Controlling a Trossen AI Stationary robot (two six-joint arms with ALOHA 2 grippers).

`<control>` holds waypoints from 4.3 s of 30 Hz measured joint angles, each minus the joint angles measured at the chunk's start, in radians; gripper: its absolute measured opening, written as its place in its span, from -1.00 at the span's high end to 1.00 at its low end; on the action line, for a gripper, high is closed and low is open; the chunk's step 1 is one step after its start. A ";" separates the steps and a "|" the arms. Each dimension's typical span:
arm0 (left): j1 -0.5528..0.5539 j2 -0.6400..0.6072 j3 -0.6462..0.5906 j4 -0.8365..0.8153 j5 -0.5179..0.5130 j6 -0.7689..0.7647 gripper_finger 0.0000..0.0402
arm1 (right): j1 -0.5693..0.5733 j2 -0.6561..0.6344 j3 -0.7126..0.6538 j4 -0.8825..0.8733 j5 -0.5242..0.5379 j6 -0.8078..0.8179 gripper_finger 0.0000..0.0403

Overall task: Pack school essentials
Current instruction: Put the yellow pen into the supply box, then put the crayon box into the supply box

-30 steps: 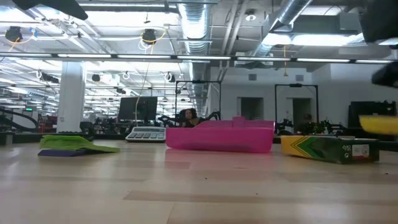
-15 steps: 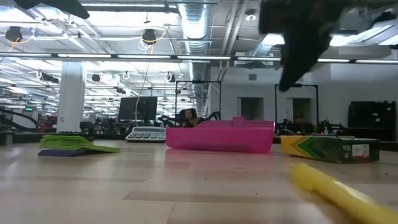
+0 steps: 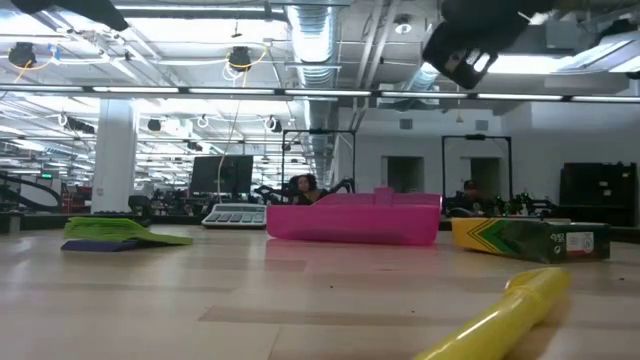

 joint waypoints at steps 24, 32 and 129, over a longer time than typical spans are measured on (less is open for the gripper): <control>0.020 0.000 0.000 -0.003 0.019 -0.086 -0.14 | 0.138 0.375 -0.018 0.312 -0.049 -0.423 -0.10; 0.071 0.000 0.000 -0.002 0.021 -0.105 -0.14 | 0.132 0.400 -0.167 0.589 -0.019 -0.398 -0.06; 0.168 0.000 0.000 0.000 0.013 0.000 -0.14 | -0.439 0.146 -0.250 0.366 0.225 -0.213 0.06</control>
